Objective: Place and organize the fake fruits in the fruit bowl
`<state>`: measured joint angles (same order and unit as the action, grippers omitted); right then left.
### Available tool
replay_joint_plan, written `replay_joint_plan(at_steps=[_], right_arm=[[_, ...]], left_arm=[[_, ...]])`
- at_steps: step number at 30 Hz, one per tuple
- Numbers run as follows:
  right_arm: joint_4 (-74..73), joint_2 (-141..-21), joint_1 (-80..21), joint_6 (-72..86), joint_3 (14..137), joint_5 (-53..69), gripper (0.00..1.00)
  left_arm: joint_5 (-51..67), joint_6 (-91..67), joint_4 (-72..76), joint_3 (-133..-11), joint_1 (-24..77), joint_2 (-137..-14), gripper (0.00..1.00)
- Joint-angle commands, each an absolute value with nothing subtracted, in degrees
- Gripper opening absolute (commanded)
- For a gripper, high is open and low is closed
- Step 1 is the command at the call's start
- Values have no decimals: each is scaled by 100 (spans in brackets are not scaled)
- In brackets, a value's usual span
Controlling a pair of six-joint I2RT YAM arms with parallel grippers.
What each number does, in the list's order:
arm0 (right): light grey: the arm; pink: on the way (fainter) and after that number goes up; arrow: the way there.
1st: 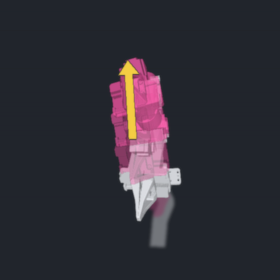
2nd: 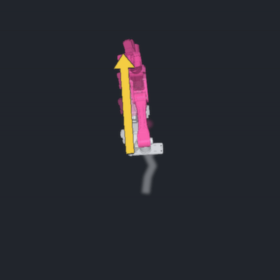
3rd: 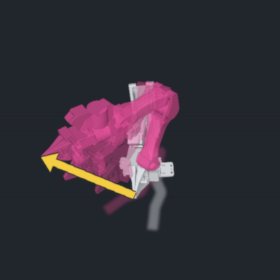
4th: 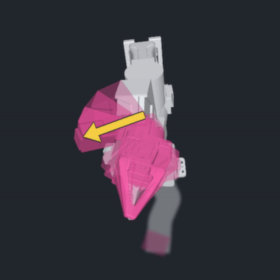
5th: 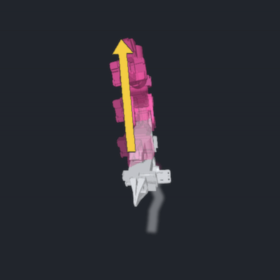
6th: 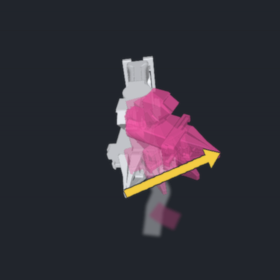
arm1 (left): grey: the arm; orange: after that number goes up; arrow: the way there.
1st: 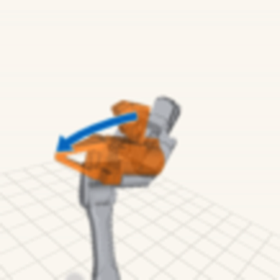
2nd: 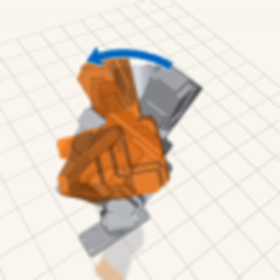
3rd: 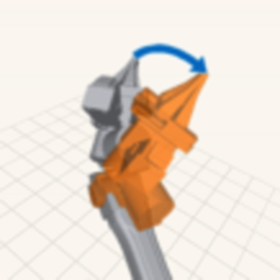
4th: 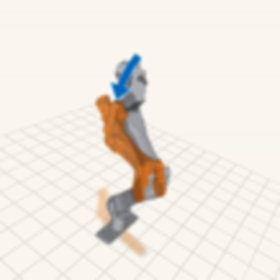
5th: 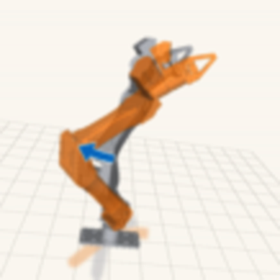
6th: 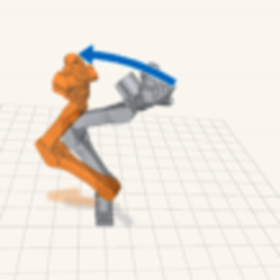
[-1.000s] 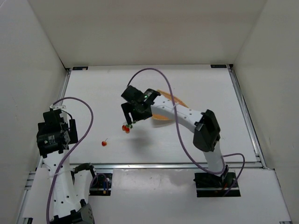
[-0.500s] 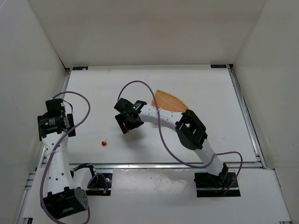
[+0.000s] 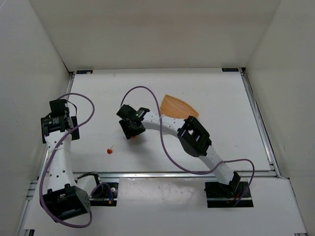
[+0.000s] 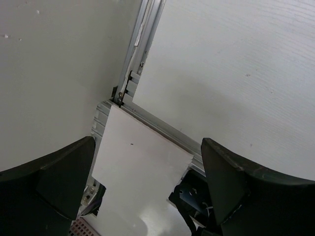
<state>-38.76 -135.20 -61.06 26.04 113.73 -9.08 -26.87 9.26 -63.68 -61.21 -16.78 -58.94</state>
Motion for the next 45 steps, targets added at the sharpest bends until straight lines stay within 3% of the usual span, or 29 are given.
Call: replay_joint_plan(at_steps=[1, 5, 9, 11, 19, 27, 36, 38, 43, 45], right_arm=[[-3867, -13799, -6126, 2716, 11522, -1072, 59], [-3867, -13799, -6126, 2786, 11470, -1072, 47], [-3867, -13746, -6126, 2786, 11417, -1072, 20], [-3867, -13694, -6126, 2786, 11417, -1072, 15], [-3929, -12254, -5925, 2742, 11013, -1318, 10], [-3981, -10521, -4598, 3129, 9520, -1433, 10], [-4096, -10696, -3736, 2733, 9141, -1503, 10], [-4157, -10967, -3665, 2681, 9421, -1503, 18], [-4307, -11259, -3384, 2786, 9668, -994, 71], [-4307, -11207, -3384, 2786, 9668, -993, 79]], left_arm=[[-2821, 1011, -6144, -6064, -1705, -5827, 100], [-2873, 1116, -6038, -6012, -1705, -5827, 100], [-2927, 1239, -6038, -5959, -1600, -5827, 100], [-2997, 1413, -6038, -5897, -1363, -5827, 100], [-1698, 2258, -6380, -6670, -29, -5976, 100], [-1819, 2654, -6434, -6425, 3055, -7117, 92], [-888, 2391, -6064, -6056, 3331, -7540, 84], [-704, 2329, -6003, -5995, 3331, -7734, 81], [-703, 2329, -5783, -5555, 3331, -7796, 79], [-826, 2277, -5634, -5371, 3331, -7857, 78]])
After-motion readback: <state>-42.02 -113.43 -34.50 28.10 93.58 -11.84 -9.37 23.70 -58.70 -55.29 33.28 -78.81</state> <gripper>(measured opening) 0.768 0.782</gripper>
